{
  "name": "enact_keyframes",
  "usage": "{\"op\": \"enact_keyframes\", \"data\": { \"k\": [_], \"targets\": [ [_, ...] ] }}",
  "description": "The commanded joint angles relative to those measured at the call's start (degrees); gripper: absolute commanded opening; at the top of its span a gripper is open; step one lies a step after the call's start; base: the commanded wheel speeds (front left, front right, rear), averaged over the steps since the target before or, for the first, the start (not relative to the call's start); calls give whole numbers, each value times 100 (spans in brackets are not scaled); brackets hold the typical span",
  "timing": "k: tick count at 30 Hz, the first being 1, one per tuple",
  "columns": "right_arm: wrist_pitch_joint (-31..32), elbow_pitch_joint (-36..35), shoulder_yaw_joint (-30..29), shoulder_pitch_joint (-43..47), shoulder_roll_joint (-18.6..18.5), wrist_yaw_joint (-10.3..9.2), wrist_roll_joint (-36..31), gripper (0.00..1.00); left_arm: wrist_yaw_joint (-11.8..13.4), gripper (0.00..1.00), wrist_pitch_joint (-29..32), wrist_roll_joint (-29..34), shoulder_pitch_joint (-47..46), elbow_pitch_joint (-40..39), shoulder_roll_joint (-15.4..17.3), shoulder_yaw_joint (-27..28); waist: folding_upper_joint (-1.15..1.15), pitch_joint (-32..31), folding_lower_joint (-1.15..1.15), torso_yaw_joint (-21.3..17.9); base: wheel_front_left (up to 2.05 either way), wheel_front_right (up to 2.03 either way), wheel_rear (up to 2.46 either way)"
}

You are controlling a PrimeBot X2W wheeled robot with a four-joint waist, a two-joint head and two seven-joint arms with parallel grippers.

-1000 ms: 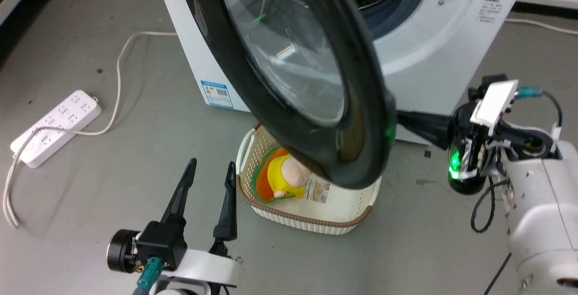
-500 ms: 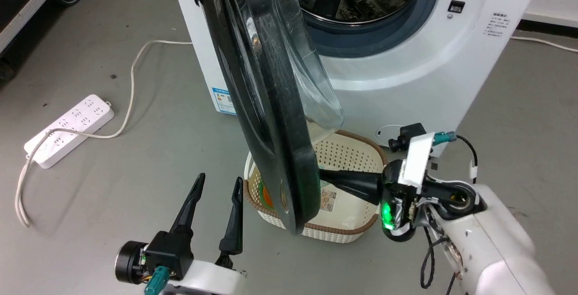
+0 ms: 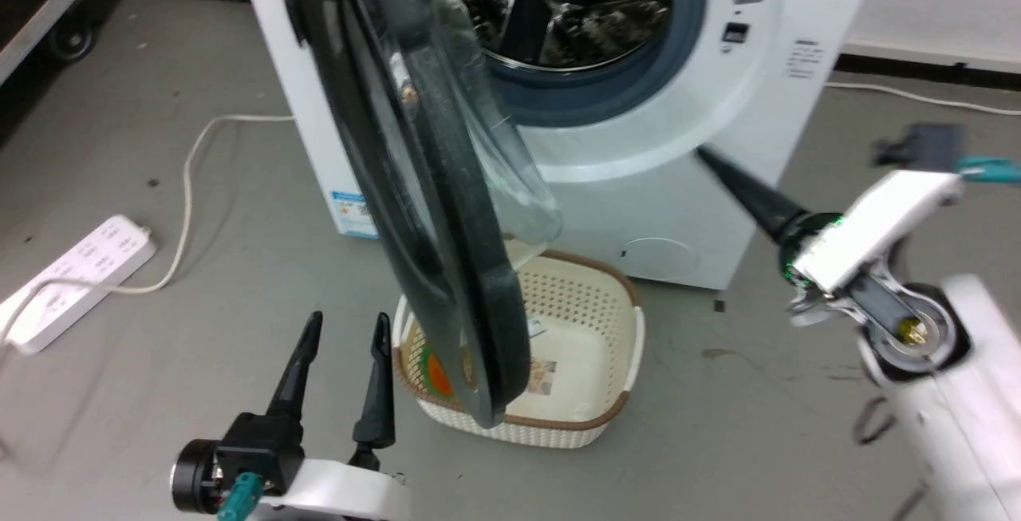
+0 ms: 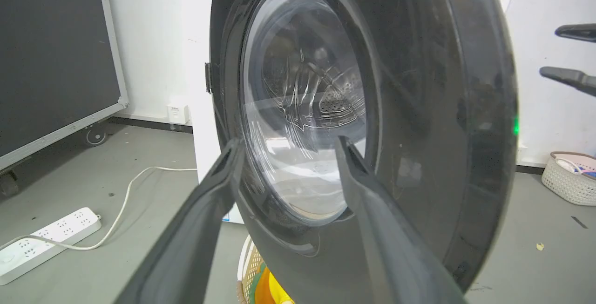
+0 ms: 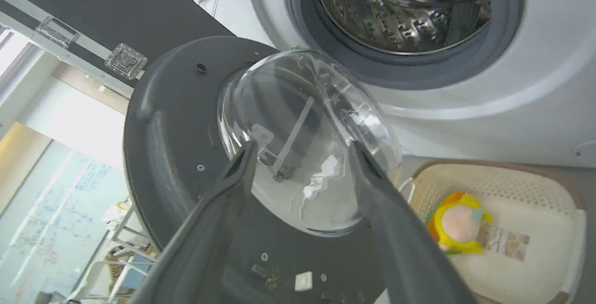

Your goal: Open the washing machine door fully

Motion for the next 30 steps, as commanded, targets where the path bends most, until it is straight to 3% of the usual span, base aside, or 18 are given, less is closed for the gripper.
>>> {"op": "enact_keyframes", "data": {
  "k": [1, 7, 9, 10, 11, 13, 14, 21, 25, 30],
  "targets": [
    [-713, -580, 132, 294, -348, 7, -783, 100, 11, 100, -30, -11, 77, -13, 8, 96, 0, -119, 0, -192, 0, 0, 0],
    [-2741, -1372, 452, 1037, -1212, 7, -3256, 100, -86, 100, -30, -21, 164, 1, 8, 308, 0, -313, 0, -481, 0, 0, 0],
    [-2980, -1379, 396, 1191, -1246, 7, -3616, 100, -99, 100, -30, -21, 193, 1, 8, 333, 0, -344, 0, -524, 0, 0, 0],
    [-3346, -1353, 145, 1537, -1171, 7, -4258, 100, -131, 100, -30, -21, 261, 5, 8, 380, 0, -397, 0, -606, 0, 0, 0],
    [-3346, -1353, 145, 1537, -1171, 7, -4258, 100, -131, 100, -30, -21, 261, 5, 8, 380, 0, -397, 0, -606, 0, 0, 0],
    [-3600, -1415, -385, 2137, -844, 7, -5099, 100, -191, 100, -30, -10, 356, 16, 8, 410, 0, -444, 0, -697, 0, 0, 0],
    [-3600, -1415, -385, 2137, -844, 7, -5099, 100, -191, 100, -30, -10, 356, 16, 8, 410, 0, -444, 0, -697, 0, 0, 0],
    [-3798, -1991, -1377, 3514, 265, 7, -6739, 100, -277, 100, -30, -8, 463, 154, 8, 402, 0, -462, 0, -811, 0, 0, 0],
    [-3825, -2148, -1505, 3964, 707, 7, -7250, 100, -300, 100, -30, 34, 480, 298, 8, 379, 0, -473, 0, -847, 0, 0, 0],
    [-3837, -2167, -1460, 4097, 888, 7, -7500, 100, -286, 100, -30, 89, 485, 481, 8, 348, 0, -471, 0, -892, 0, 0, 0]
  ]
}}
